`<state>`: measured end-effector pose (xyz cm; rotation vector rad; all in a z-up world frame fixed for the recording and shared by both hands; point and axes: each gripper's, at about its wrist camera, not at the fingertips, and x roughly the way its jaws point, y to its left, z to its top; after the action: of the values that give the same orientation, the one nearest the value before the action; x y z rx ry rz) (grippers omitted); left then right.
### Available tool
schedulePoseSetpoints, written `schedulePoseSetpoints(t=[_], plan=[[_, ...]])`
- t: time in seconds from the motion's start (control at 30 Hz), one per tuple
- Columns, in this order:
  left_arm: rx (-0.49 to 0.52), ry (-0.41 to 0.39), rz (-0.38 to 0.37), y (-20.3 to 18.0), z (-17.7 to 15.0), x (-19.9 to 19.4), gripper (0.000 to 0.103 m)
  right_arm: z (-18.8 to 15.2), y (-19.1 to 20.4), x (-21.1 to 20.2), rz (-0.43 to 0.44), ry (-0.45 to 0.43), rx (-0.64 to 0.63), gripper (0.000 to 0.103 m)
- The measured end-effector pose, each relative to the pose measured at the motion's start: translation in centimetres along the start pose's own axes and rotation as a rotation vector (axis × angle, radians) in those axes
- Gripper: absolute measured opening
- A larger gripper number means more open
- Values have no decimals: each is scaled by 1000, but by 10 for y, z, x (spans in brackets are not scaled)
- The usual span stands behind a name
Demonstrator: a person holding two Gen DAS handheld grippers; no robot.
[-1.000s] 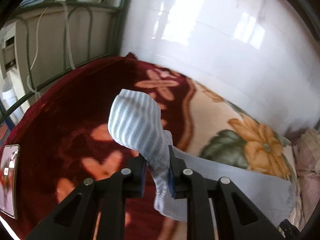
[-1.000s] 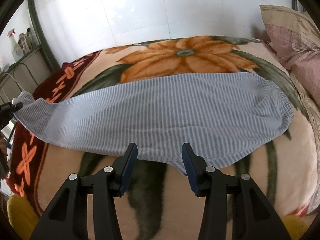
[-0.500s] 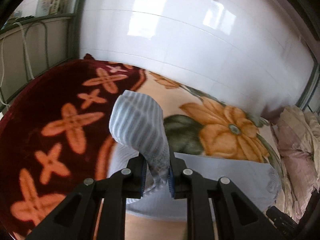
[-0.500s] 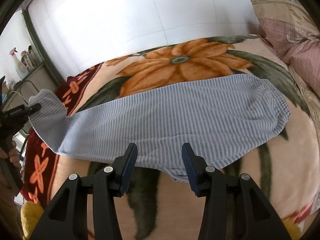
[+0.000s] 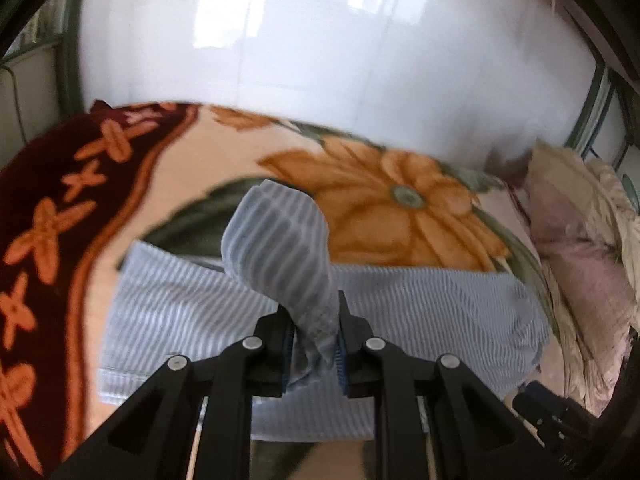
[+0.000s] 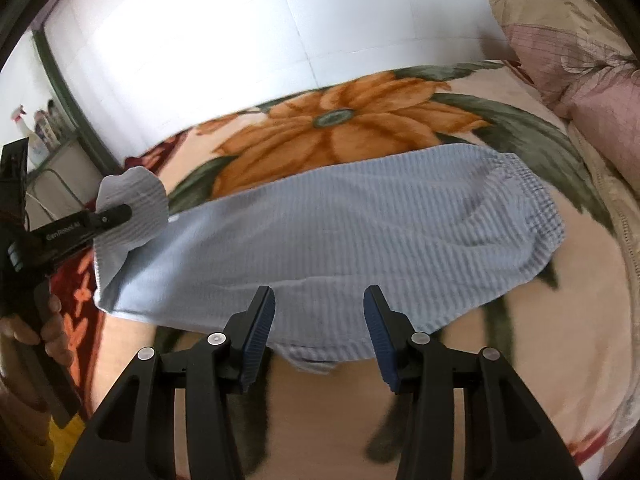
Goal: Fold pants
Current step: 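Lift the leg end with the left gripper, fold it over the pants, release, then move the open right gripper to the middle of the folded pants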
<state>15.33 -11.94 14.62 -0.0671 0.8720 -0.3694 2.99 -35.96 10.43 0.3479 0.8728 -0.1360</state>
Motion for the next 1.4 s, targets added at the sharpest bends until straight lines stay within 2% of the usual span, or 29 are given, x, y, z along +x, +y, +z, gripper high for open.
schedulePoseSetpoints(t=[0.1, 0.33, 0.5, 0.53, 0.6, 0.63, 0.67, 0.8, 0.97, 1.27, 1.4], plan=[[18, 44, -5, -14, -10, 17, 18, -1, -7, 6, -25, 22, 5, 47], [52, 109, -7, -32, -28, 41, 18, -9, -17, 19, 1, 55, 68, 47], [37, 149, -51, -33, -36, 48, 22, -9, -14, 27, 2, 74, 57, 47], [35, 160, -70, -34, -39, 48, 24, -9, -14, 28, 3, 77, 59, 47], [42, 173, -84, -35, -41, 48, 36, -9, -13, 30, 6, 82, 63, 47], [50, 178, -89, -37, -42, 47, 47, -9, -12, 30, 6, 84, 62, 47], [63, 180, -90, -39, -45, 46, 52, -9, -12, 31, 6, 85, 60, 47], [100, 168, -86, -42, -50, 34, 63, -8, -8, 33, 11, 94, 65, 47], [112, 128, -31, -30, -58, 11, 74, -4, 5, 31, -13, 90, 56, 47], [14, 130, 102, 39, -65, -9, 74, 5, 35, 50, 36, 125, 103, 47], [-25, 128, 140, 67, -66, -15, 74, 9, 45, 66, 74, 144, 136, 47]])
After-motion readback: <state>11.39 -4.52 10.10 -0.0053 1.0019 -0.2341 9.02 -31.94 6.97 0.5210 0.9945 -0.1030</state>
